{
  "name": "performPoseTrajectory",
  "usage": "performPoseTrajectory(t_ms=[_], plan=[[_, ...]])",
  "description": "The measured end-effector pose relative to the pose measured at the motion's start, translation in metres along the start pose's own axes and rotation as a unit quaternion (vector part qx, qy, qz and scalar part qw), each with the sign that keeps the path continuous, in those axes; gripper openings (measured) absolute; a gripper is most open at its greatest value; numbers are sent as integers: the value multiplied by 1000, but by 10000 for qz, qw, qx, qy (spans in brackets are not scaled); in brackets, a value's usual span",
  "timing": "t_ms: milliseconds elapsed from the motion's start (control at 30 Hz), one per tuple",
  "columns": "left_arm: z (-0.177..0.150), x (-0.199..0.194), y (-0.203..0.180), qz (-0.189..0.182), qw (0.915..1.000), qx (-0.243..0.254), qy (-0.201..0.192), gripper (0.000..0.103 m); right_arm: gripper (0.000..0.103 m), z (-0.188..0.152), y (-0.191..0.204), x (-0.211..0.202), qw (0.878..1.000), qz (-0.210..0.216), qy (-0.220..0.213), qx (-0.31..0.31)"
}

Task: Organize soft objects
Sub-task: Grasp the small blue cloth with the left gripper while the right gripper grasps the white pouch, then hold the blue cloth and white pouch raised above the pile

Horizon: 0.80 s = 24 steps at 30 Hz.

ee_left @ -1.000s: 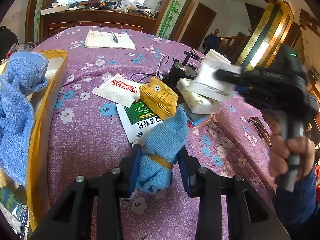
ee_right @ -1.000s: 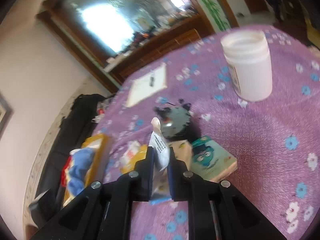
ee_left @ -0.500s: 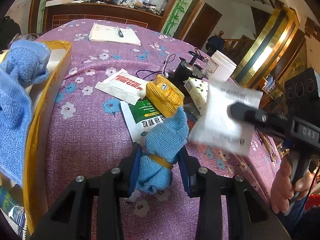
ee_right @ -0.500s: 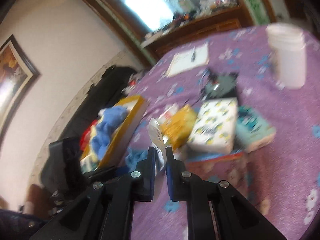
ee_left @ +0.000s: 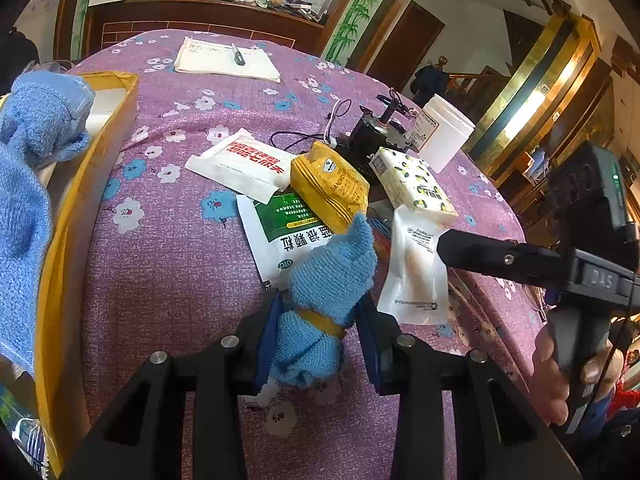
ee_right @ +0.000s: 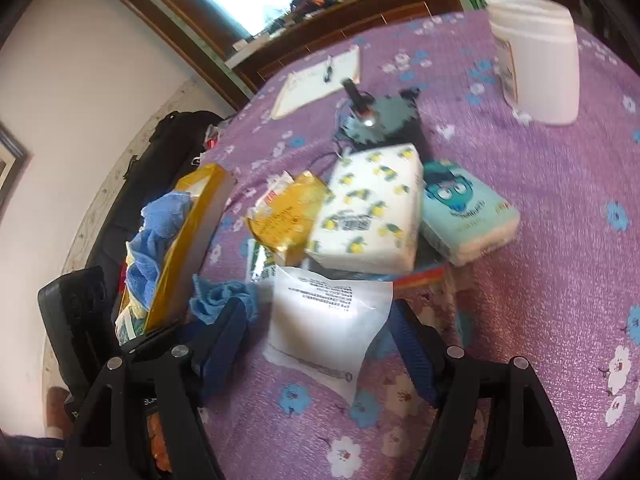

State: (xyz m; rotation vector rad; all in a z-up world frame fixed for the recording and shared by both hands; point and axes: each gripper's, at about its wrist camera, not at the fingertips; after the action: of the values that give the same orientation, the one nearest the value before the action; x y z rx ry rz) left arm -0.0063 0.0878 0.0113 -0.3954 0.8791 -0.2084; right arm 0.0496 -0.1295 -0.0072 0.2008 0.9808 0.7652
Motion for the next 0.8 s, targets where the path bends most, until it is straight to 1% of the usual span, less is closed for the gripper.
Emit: performPoseTrajectory(t_ms=[67, 133, 233, 267, 300, 333, 433, 500, 567, 633, 667, 700, 800], plan=[[0, -1, 1, 11, 10000, -4, -18, 35, 79, -1, 4, 3, 9998, -169, -16, -109], [0, -2, 1, 24, 10000, -18, -40, 35, 79, -3, 7, 10, 9994, -271, 102, -163], [0, -1, 1, 34, 10000, -12, -38, 35, 79, -5, 4, 23, 9995, -217, 227, -87], [0, -1, 1, 39, 10000, -17, -37, 35, 78, -6, 0, 24, 9999, -57, 158, 13], [0, -1, 1, 32, 10000, -22, -32, 35, 63, -7, -3, 24, 9999, 90, 92, 80], [0, -1, 1, 29, 10000, -21, -26, 35, 60, -7, -6, 24, 9997, 197, 87, 131], [0, -1, 1, 22, 10000, -9, -18, 35, 57, -6, -8, 22, 9992, 359, 58, 133], [0, -1, 1, 13, 10000, -15, -17, 35, 57, -4, -3, 15, 9989, 461, -114, 36], [0, -4, 2, -5, 10000, -17, -81, 35, 57, -3, 5, 1, 9974, 533, -458, -129], [0, -6, 1, -7, 9999, 12, -135, 35, 57, -2, 12, -14, 9956, 346, -809, -329], [0, -7, 0, -13, 9999, 30, -161, 35, 57, -2, 14, -18, 9947, 243, -910, -405], [0, -7, -1, -21, 9998, 40, -182, 35, 57, -1, 14, -20, 9942, 224, -962, -419], [0, -10, -1, -29, 9997, 52, -248, 35, 57, -1, 12, -21, 9943, 340, -965, -305]])
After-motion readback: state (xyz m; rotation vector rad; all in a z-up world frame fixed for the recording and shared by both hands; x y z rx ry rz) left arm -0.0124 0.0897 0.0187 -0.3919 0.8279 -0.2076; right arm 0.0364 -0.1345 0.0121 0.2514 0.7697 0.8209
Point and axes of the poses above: each gripper's, at about its wrist camera, not at the fingertips, and x roughly the way its jaws point, y to its left, z to its top, and after that the axes turned 3 degrees about -x, right-handed
